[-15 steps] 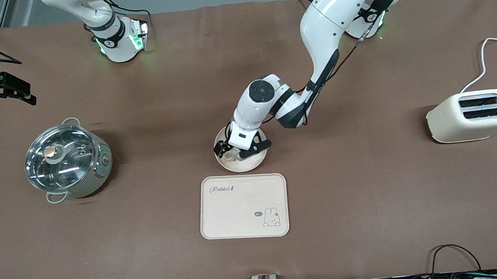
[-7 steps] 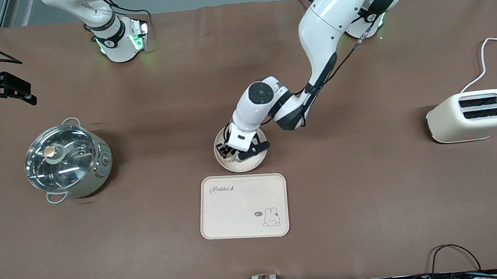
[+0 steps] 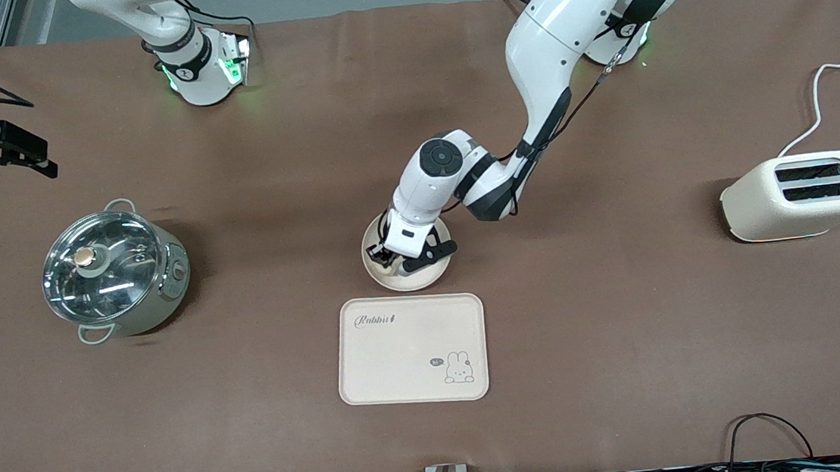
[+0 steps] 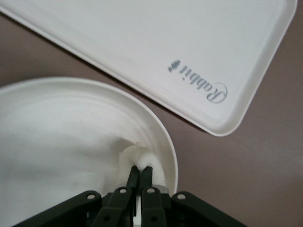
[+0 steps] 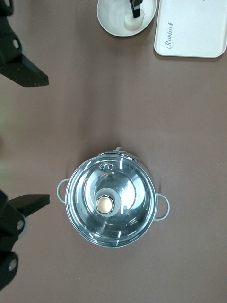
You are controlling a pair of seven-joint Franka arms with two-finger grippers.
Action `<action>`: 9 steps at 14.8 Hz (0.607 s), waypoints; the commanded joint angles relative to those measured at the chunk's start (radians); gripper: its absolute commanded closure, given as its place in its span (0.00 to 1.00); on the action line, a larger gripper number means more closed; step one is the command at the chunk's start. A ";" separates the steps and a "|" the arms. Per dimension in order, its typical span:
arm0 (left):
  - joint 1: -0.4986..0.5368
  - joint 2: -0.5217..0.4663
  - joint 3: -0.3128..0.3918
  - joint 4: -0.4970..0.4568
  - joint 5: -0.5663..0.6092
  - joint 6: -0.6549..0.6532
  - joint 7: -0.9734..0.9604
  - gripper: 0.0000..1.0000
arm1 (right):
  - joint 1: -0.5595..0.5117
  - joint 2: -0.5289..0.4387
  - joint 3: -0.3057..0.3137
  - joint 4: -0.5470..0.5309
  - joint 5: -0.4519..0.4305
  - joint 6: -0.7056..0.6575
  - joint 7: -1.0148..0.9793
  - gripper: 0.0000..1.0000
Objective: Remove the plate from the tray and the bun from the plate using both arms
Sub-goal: 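Lower the left gripper into the plate and grasp the bun, then carry the bun with the left gripper toward the toaster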
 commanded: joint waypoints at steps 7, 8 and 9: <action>0.388 -0.289 -0.046 -0.163 0.082 -0.464 0.684 0.99 | -0.028 -0.015 0.014 -0.008 -0.009 0.001 -0.009 0.00; 0.471 -0.291 -0.072 -0.197 0.082 -0.439 0.791 0.99 | -0.028 -0.015 0.015 -0.008 -0.009 0.006 -0.009 0.00; 0.552 -0.283 -0.104 -0.215 0.081 -0.428 0.885 0.99 | -0.023 -0.014 0.017 -0.008 -0.009 0.009 -0.009 0.00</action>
